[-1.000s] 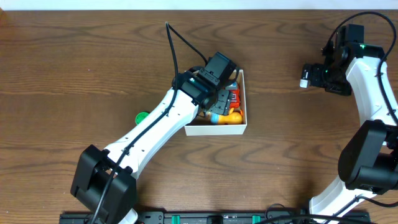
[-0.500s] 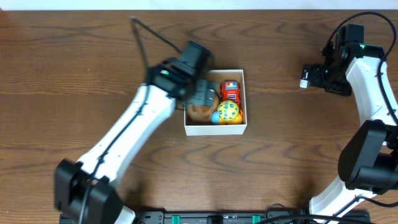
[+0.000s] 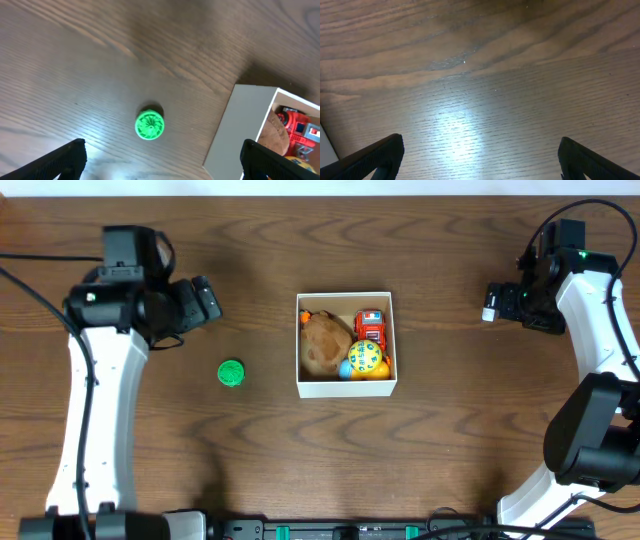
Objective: Pack container
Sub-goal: 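Move the left gripper to the green spiky disc and grasp it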
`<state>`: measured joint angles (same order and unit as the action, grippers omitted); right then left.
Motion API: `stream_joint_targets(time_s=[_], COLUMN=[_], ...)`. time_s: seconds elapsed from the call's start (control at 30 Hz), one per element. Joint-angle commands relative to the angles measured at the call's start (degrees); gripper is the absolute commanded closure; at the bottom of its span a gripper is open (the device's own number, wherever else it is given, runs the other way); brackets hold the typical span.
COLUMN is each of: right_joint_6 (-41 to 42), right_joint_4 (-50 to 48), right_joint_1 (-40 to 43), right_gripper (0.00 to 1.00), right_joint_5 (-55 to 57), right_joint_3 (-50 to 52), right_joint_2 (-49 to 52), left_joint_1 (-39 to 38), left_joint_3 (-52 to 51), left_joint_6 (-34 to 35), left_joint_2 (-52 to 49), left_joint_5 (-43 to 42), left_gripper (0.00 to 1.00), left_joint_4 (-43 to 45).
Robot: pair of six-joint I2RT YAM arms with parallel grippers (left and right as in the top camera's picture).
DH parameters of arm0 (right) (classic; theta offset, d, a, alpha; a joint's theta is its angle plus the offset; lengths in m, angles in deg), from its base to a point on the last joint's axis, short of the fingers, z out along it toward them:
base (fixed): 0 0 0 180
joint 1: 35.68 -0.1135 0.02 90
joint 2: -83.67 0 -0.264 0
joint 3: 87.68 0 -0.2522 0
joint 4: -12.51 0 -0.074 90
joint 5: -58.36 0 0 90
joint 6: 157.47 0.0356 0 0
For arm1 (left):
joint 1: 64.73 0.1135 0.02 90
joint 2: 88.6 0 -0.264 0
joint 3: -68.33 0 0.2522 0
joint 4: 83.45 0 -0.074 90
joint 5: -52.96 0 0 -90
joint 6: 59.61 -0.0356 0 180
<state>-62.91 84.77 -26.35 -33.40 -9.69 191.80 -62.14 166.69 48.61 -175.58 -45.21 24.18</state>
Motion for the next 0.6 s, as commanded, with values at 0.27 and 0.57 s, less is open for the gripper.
stream_joint_targets(time_s=[0.27,0.57], right_joint_6=[0.7,0.7], right_joint_4=[0.2,0.2], right_joint_1=[0.4,0.4], right_gripper=[0.01,0.01], right_joint_5=[-1.9,-1.9], right_joint_3=[-1.0,-1.0], right_joint_2=[-1.1,-1.1], left_joint_1=[-3.4,-3.4], left_joint_3=[-4.5,-4.5], left_joint_6=[2.5,2.4], left_joint_2=[-19.5,-28.6], left_joint_5=[-4.7,-3.4], left_gripper=[0.02,0.02], left_joint_4=[0.3,-0.5])
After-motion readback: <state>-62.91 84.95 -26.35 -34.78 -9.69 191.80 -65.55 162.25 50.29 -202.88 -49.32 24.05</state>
